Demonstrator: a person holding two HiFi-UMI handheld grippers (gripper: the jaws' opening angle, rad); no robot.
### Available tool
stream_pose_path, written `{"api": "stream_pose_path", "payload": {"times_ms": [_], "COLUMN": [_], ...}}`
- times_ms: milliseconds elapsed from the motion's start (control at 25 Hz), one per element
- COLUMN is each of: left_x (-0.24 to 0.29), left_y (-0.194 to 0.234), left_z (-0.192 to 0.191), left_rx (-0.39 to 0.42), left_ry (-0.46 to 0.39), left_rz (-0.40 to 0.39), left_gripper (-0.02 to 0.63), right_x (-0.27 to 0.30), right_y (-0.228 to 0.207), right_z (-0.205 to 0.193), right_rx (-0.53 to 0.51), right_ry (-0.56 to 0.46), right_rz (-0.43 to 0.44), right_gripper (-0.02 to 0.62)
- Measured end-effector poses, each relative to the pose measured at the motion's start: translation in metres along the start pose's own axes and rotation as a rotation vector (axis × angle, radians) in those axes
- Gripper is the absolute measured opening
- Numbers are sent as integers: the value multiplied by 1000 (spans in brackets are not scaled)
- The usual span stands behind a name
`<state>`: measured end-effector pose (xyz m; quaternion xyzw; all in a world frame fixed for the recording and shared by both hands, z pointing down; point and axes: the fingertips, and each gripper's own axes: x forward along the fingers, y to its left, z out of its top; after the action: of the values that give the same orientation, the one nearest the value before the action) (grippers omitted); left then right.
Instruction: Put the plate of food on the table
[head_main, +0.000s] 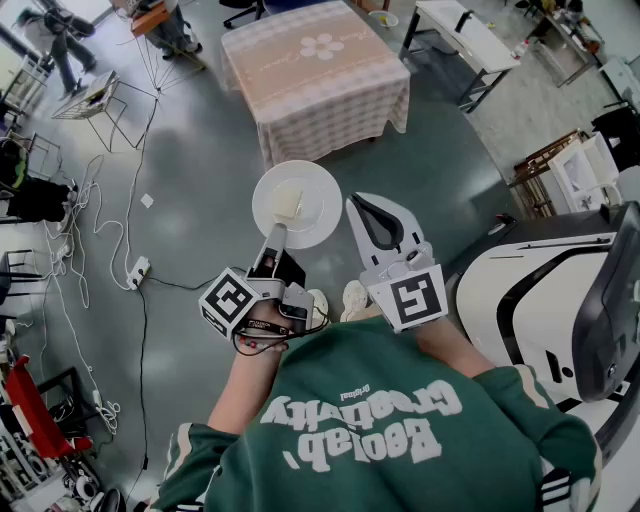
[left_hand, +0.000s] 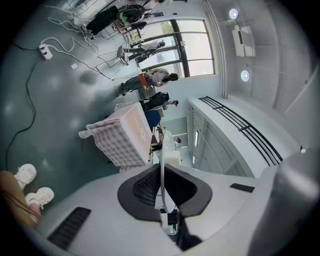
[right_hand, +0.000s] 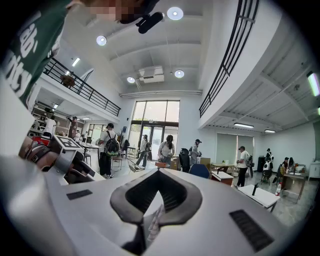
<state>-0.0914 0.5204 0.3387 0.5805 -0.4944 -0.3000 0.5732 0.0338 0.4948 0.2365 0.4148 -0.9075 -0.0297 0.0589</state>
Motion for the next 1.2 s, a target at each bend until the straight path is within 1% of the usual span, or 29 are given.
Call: {"api": "stream_pose_path", "payload": {"times_ms": [280, 480, 600, 1040, 1200], "left_x": [0, 0, 1, 17, 22], "left_y": [-1, 1, 1, 1, 3], "left_z": [-4, -1, -1, -23, -33], "left_rx": [11, 5, 8, 28, 22], "left_ry": [10, 4, 6, 0, -3], "left_rz": [-13, 3, 10, 33, 40], "left_gripper": [26, 26, 26, 26, 26], "right_x": [1, 2, 2, -11, -17], "right_y": [-1, -1, -5, -28, -39], "right_z": [-2, 2, 1, -10, -19], "right_rx": [6, 37, 39, 55, 54], "right_ry": [0, -30, -29, -28, -22], "right_rz": [0, 7, -2, 0, 2], "right_gripper": [15, 15, 15, 15, 15]}}
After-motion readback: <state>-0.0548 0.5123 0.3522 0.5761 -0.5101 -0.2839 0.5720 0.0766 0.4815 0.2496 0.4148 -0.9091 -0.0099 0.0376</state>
